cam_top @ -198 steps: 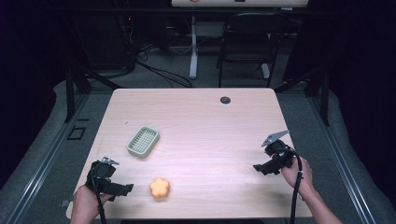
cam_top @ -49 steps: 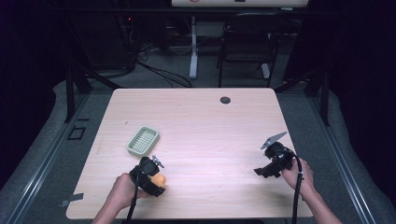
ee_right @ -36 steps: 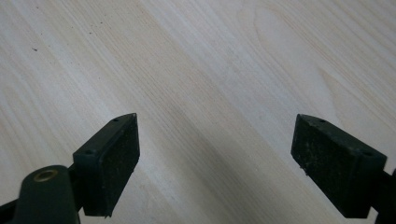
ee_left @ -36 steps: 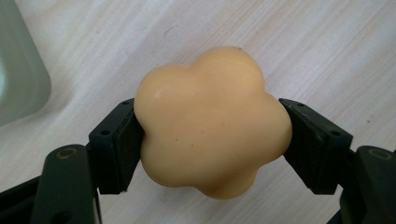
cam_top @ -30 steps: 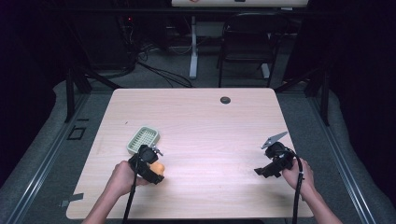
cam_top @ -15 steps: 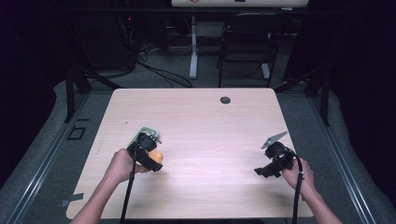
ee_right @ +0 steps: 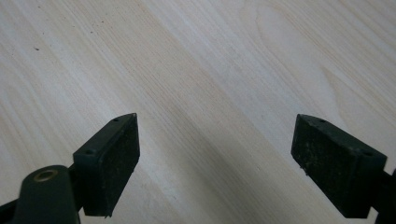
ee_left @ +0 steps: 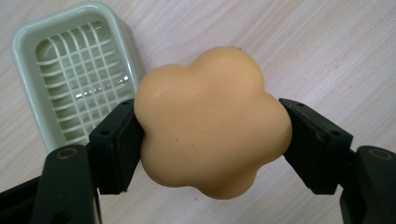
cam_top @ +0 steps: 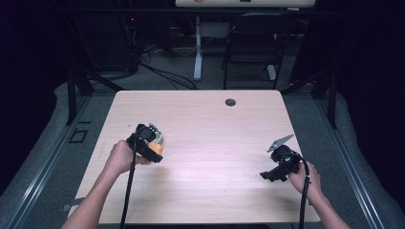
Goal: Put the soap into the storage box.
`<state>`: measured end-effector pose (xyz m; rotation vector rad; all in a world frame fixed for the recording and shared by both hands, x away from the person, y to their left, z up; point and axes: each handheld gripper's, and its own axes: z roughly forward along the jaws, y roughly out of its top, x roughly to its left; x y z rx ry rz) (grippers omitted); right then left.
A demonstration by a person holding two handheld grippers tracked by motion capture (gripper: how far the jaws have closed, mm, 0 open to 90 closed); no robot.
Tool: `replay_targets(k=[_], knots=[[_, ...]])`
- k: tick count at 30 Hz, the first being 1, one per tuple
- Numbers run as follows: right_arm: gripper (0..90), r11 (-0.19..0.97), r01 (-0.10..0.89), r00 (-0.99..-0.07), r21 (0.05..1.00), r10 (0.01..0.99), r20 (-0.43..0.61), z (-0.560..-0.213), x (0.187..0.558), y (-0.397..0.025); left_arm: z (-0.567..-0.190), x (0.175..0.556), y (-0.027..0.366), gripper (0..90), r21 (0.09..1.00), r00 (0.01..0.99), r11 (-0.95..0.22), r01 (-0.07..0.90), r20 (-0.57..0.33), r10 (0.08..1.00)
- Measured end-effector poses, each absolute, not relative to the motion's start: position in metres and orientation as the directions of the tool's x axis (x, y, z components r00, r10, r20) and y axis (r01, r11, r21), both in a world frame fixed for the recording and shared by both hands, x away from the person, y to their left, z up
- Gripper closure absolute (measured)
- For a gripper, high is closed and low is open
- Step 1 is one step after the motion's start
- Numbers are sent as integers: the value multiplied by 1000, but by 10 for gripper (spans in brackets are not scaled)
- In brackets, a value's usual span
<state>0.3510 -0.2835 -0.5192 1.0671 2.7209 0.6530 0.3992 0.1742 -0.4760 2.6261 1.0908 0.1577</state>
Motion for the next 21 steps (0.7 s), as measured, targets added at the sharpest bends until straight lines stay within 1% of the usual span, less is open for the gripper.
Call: replay_targets(k=[13, 21], knots=[[152, 653, 616, -737, 441, 675, 30, -520, 352, -283, -465, 425, 180, 266, 327, 678, -643, 692, 11, 735], [152, 651, 618, -735, 441, 677, 31, -521, 352, -284, -463, 443, 181, 266, 319, 664, -633, 705, 16, 747]])
